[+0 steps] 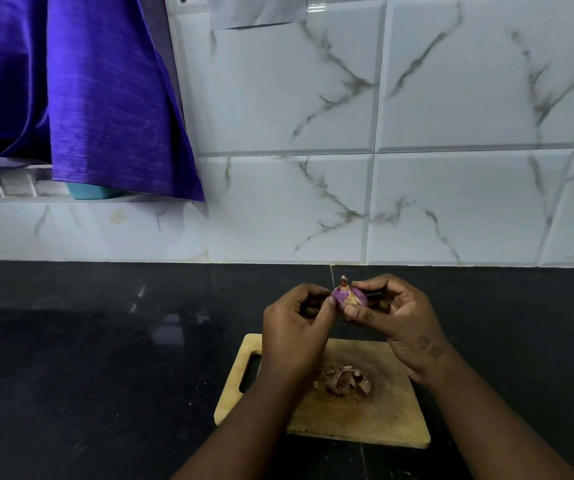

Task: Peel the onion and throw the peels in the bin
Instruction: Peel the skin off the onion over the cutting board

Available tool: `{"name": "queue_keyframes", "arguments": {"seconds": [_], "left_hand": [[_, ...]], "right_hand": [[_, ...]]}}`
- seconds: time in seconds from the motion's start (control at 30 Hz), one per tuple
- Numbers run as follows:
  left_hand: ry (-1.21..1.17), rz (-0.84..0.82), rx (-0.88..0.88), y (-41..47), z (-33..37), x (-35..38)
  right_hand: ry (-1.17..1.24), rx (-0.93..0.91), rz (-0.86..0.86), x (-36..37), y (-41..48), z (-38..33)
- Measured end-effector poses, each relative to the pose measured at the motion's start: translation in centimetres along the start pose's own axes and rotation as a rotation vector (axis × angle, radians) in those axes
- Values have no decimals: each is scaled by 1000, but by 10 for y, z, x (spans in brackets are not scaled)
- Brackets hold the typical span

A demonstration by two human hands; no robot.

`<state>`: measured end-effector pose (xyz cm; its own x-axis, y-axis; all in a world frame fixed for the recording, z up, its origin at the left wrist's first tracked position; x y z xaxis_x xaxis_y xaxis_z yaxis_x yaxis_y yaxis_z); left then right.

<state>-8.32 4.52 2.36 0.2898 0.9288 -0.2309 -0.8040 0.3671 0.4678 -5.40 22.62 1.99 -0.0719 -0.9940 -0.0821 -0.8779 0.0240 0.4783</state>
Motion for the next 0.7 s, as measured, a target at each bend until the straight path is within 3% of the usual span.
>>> {"name": "queue_keyframes", "arguments": {"seconds": [0.4,0.7], "left_hand": [[87,80,-15,-1,-10,-4],[76,77,-117,1,-19,-6]], "right_hand": [[-150,-81,-16,5,-4,-11],[-46,-92,-30,5,-2,-7]]}}
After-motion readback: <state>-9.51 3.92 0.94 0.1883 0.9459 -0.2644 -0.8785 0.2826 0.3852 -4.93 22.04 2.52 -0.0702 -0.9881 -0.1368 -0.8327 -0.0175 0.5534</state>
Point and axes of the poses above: each hand's wrist, its own y-axis towards the middle knuckle, its own x-axis out of the palm, z = x × y, the point moved 8 cm from there along y, towards the middle knuckle, and after that the axes turned 12 degrees about -z, right-handed, at the moved point
